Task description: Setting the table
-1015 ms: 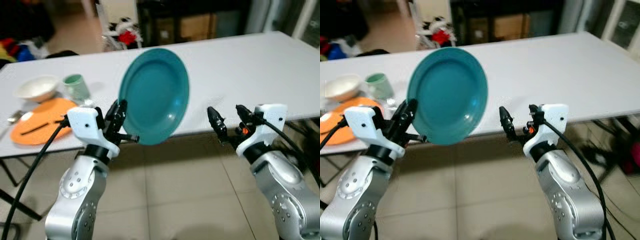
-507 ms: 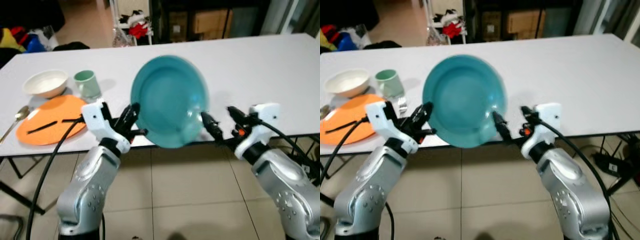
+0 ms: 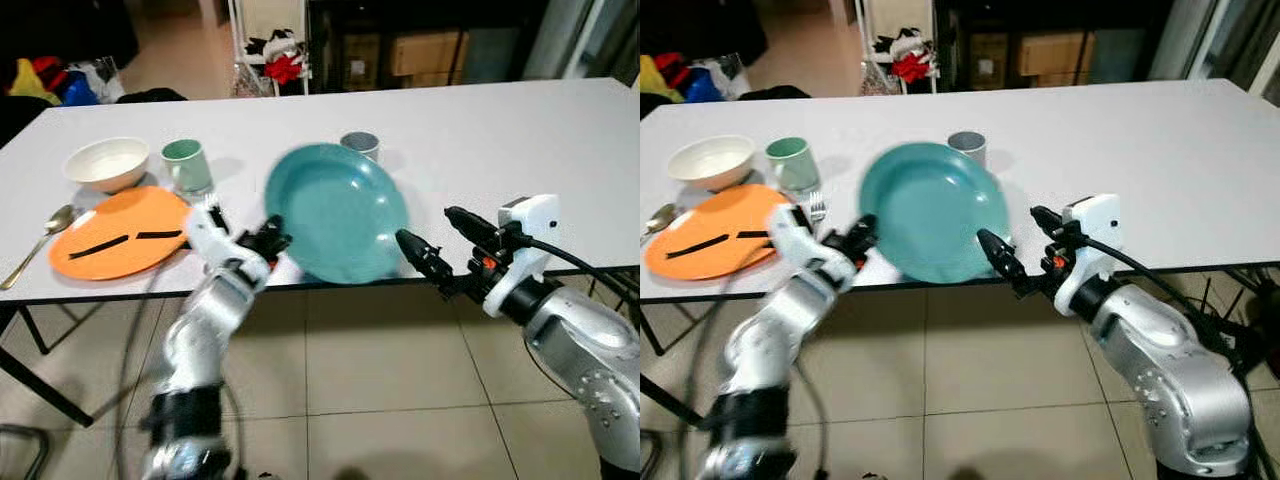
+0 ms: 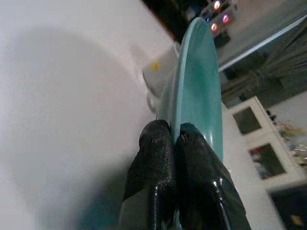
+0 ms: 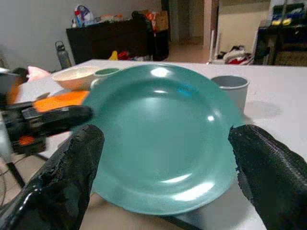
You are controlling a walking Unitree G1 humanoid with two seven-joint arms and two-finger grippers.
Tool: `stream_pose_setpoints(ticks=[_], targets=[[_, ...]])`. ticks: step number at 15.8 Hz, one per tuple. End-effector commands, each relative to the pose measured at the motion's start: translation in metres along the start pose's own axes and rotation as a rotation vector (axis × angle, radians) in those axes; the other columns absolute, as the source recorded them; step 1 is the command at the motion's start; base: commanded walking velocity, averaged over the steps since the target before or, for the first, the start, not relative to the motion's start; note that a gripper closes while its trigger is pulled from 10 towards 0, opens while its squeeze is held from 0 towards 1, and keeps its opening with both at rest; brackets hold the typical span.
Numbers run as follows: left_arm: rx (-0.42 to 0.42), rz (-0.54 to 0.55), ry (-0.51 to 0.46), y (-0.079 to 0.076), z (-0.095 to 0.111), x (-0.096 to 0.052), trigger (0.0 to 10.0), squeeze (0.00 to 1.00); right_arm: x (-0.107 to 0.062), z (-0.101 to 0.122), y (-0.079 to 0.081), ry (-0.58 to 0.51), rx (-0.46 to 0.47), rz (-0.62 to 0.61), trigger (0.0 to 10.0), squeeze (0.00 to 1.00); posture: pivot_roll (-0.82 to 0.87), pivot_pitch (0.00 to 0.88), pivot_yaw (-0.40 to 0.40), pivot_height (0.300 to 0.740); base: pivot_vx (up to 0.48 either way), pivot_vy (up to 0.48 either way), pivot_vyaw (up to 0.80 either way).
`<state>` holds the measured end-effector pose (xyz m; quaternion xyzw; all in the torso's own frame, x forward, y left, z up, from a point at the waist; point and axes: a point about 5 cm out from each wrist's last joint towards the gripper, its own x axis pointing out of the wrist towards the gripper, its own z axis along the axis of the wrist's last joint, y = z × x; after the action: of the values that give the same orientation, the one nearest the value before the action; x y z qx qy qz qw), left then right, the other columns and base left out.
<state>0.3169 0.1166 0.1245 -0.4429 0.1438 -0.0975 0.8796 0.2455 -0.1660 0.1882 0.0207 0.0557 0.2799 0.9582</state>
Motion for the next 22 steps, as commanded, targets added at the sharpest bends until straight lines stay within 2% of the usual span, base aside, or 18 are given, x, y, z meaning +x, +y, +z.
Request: stream_pose_setpoints(ticks=[1, 2, 4, 7, 13, 15, 18, 19, 22], targets=[[-0.039, -0.02, -0.004, -0.006, 0.003, 0.006, 10.0, 0.0, -0.002, 0.003, 0.001, 0.004, 0.002, 0.032, 10.0, 0.0, -0.19, 0.009, 0.106, 0.74, 0.0, 0.0, 0.0], [-0.033, -0.012, 0.0, -0.005, 0.002, 0.008, 10.0, 0.0, -0.003, 0.003, 0.002, 0.009, 0.0, 0.039, 10.0, 0.0, -0.19, 0.013, 0.109, 0.74, 0.0, 0.0, 0.0], [-0.083, 0.065, 0.047, 0.0, -0.006, 0.019, 10.0, 0.0, -0.008, 0.002, 0.007, 0.095, -0.02, 0.119, 10.0, 0.0, -0.2, 0.03, 0.118, 0.74, 0.0, 0.0, 0.0], [-0.108, 0.11, 0.068, 0.004, -0.011, 0.024, 10.0, 0.0, -0.011, 0.003, 0.007, 0.157, -0.04, 0.137, 10.0, 0.0, -0.21, 0.046, 0.122, 0.74, 0.0, 0.0, 0.0], [-0.174, 0.227, 0.046, 0.021, -0.019, 0.031, 10.0, 0.0, -0.015, 0.002, -0.002, 0.299, -0.115, 0.035, 10.0, 0.0, -0.23, 0.071, 0.117, 0.74, 0.0, 0.0, 0.0], [-0.227, 0.247, 0.054, 0.026, -0.022, 0.034, 10.0, 0.0, -0.014, 0.001, 0.001, 0.317, -0.102, 0.034, 10.0, 0.0, -0.23, 0.075, 0.111, 0.74, 0.0, 0.0, 0.0], [-0.239, 0.246, 0.093, 0.025, -0.031, 0.039, 10.0, 0.0, -0.014, 0.001, 0.003, 0.33, -0.09, 0.05, 10.0, 0.0, -0.23, 0.078, 0.107, 0.74, 0.0, 0.0, 0.0], [-0.237, 0.228, 0.105, 0.019, -0.034, 0.043, 10.0, 1.0, -0.013, 0.004, 0.006, 0.321, -0.085, 0.07, 10.0, 0.0, -0.23, 0.08, 0.106, 0.74, 0.0, 0.0, 0.0], [-0.214, 0.204, 0.135, 0.012, -0.039, 0.048, 10.0, 1.0, -0.012, 0.007, 0.01, 0.31, -0.083, 0.096, 10.0, 0.0, -0.23, 0.079, 0.107, 0.74, 0.0, 0.0, 0.0]])
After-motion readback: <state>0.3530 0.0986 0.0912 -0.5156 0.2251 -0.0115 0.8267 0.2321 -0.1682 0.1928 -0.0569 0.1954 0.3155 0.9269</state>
